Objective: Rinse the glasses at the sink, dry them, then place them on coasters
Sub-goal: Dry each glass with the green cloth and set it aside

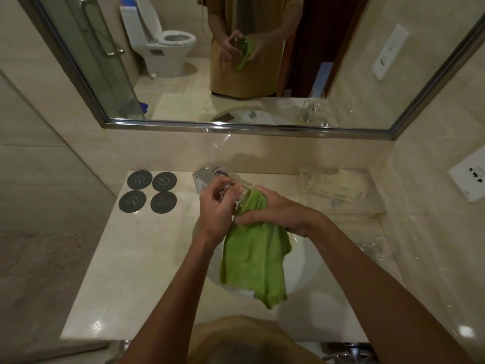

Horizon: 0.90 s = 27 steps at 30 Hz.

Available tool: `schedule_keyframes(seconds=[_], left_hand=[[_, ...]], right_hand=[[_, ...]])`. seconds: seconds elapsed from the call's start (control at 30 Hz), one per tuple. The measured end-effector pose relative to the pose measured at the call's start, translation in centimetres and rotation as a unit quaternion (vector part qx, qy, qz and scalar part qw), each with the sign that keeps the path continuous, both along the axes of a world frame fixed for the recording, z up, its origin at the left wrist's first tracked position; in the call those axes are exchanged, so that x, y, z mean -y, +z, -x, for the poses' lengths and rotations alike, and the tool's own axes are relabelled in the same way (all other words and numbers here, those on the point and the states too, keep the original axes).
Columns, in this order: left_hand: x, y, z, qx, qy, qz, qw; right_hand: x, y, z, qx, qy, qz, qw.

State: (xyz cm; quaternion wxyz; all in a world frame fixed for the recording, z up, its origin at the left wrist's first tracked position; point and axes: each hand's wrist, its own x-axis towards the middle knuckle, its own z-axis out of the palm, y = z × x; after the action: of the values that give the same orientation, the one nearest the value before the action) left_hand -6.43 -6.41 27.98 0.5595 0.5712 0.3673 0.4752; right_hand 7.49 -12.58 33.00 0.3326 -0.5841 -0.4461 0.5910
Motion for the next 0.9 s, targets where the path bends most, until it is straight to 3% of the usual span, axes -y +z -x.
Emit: schedule_keyframes(seconds=[0.1,0.2,0.43,0.6,0.77,0.9], left_hand=[[0.0,0.1,-0.2,0.018,0.001,0.020,1.000],[-0.1,0.3,-0.1,0.007,0.010,0.030,0.999],[-0.1,1.8,-0.6,0.030,0.072,0.115,0.990],[-0.1,2.5,-0.6,0.065,0.071,0.187,0.978],[-0.4,3.0,-0.8,0.054,0.104,0.210,0.971],[-0.4,3.5,-0.7,0.066,0.109,0.228,0.965]], right_hand=[[0.3,-0.4,0.2,-0.064,-0.019,0.002,0.998],[0.5,-1.2,0.6,-0.055,-0.050,-0.022,0.997],[0.8,-2.3,2.3,0.121,-0.131,-0.116,0.977],[1.0,-2.2,3.0,0.244,-0.108,-0.177,0.947],[1.2,-1.7,2.6,0.402,-0.070,-0.231,0.883],[1.2,-1.1,2.9,0.477,-0.053,-0.286,0.829]])
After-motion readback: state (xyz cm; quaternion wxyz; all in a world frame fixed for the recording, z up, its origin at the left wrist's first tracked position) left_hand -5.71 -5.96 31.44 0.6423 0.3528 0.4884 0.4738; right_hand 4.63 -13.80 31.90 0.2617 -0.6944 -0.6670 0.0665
